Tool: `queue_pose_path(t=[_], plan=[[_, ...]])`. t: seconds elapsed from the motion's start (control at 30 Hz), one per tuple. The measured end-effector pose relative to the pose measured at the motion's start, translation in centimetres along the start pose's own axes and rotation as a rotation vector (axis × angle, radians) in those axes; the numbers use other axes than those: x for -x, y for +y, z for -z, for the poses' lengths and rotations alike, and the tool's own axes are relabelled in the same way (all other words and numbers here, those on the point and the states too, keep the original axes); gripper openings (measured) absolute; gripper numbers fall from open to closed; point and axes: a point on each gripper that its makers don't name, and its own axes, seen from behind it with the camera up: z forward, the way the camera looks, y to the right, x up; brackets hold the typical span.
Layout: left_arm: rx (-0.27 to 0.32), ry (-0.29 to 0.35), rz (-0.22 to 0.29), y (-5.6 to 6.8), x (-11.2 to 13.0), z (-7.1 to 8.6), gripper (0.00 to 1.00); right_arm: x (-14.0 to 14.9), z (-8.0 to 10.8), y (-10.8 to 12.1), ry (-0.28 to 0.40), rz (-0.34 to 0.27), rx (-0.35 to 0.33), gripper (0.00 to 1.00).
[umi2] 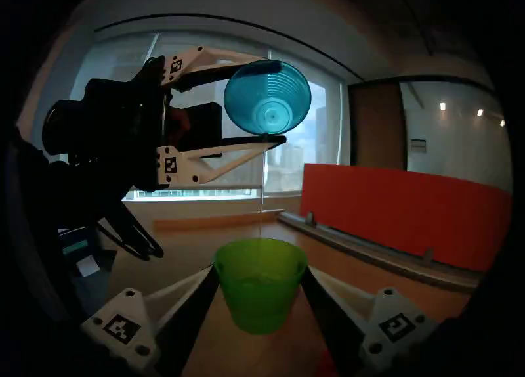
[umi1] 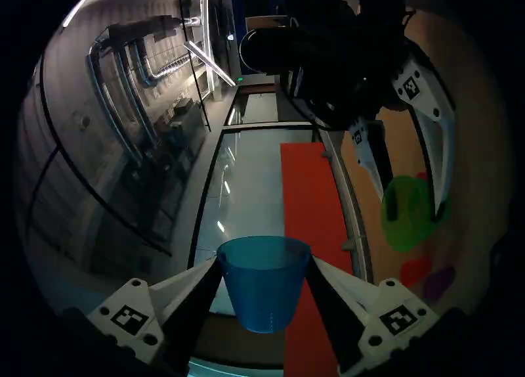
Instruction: Pour water
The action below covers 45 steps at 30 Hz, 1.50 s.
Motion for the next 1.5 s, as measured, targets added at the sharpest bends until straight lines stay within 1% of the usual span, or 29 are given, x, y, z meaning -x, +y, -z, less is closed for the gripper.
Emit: queue_pose_path(t=[0.2,0.4,0.5,0.6,0.7,0.8,1.0,1.2,1.5], plan=[[0.002,0.002,0.002,0.2,-0.1,-0.1,0.86,0.1,0.0,0.1,0.004,-0.006,0.000,0.90],[0.004,0.004,0.011,0.0,0.1,-0.4,0.86,0.1,0.0,0.2,0.002,-0.006,0.003,0.90],[0.001,-0.001,0.021,-0.2,0.4,-0.5,0.86,0.0,0.0,0.2,0.002,-0.007,0.003,0.90],[0.002,-0.010,0.047,-0.1,0.9,-0.5,0.86,0.0,0.0,0.3,0.002,-0.006,0.005,0.90],[0.008,-0.029,0.103,0.2,1.5,-0.5,0.86,0.0,0.0,0.3,0.004,-0.005,0.007,0.90],[0.012,-0.040,0.183,0.5,1.8,-0.5,0.86,-0.1,0.0,0.3,0.005,-0.008,0.008,0.90],[0.016,-0.039,0.353,1.0,2.3,-0.2,0.86,-0.2,0.1,0.5,0.004,-0.006,0.014,0.90],[0.021,-0.050,0.501,1.4,3.2,0.0,0.86,-0.2,0.1,0.4,0.006,-0.008,0.014,0.90],[0.005,-0.087,0.712,1.6,4.7,0.5,0.86,-0.7,0.1,0.3,0.009,-0.004,0.016,0.90]])
